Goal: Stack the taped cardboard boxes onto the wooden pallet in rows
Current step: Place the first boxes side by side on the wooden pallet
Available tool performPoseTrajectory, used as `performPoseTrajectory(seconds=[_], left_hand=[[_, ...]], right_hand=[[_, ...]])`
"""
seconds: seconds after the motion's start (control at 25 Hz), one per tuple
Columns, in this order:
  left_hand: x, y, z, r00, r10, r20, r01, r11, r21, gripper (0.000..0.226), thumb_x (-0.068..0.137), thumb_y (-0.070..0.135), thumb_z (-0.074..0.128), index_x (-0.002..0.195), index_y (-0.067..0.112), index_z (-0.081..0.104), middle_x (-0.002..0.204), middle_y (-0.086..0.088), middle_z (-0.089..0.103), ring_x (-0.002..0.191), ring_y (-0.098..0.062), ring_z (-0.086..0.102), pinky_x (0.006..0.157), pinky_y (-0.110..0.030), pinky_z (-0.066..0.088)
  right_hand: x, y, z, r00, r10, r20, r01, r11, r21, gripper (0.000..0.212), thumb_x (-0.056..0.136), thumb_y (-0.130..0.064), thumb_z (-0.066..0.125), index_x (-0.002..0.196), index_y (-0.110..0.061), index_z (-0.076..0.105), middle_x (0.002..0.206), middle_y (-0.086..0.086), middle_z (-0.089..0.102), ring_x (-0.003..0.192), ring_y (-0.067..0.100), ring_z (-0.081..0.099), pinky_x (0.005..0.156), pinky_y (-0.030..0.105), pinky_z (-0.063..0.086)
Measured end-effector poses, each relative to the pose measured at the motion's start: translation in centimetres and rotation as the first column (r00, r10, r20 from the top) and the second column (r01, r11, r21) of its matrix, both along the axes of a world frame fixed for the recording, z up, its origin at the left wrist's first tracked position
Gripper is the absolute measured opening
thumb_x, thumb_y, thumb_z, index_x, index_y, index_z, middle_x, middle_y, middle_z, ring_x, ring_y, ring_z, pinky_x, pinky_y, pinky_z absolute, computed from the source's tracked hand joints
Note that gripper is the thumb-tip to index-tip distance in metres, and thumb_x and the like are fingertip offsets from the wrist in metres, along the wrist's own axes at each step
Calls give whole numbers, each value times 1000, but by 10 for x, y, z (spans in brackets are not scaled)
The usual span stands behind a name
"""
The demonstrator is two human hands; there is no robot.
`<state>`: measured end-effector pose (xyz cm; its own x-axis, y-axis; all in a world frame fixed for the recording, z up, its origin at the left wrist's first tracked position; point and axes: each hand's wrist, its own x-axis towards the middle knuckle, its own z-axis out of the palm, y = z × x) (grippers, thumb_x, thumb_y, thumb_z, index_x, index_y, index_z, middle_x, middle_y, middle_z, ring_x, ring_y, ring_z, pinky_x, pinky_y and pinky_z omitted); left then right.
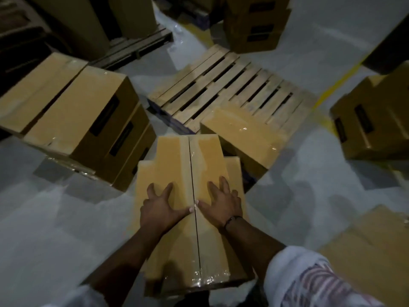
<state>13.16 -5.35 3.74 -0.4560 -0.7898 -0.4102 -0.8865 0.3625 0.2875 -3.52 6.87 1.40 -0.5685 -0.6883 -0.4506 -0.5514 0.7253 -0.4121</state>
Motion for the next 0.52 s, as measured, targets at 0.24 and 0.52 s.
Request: performPoseTrajectory(seconds=[0.24, 0.52], left_hand=[[-163, 124, 64, 985, -164, -46, 164, 986, 4, 128, 50, 105, 48, 159, 42, 24, 170, -6, -7, 137, -49, 42, 111, -59, 39], [-325, 238, 113, 944, -288, -162, 292, 956, 3, 131, 55, 100, 57, 162, 36, 17, 170, -10, -12, 147, -48, 29, 116, -60, 34]], right_hand=[[-147, 134, 68, 987, -83, -137, 75, 995, -64, 83, 77, -84, 49, 148, -42, 39, 167, -2, 12, 141, 45, 28, 112, 51, 32], [-305, 257, 130, 931, -143, -337, 118, 989, -94, 84, 75, -86, 54, 145, -42, 43, 166, -1, 15, 132, 45, 37, 106, 49, 38]])
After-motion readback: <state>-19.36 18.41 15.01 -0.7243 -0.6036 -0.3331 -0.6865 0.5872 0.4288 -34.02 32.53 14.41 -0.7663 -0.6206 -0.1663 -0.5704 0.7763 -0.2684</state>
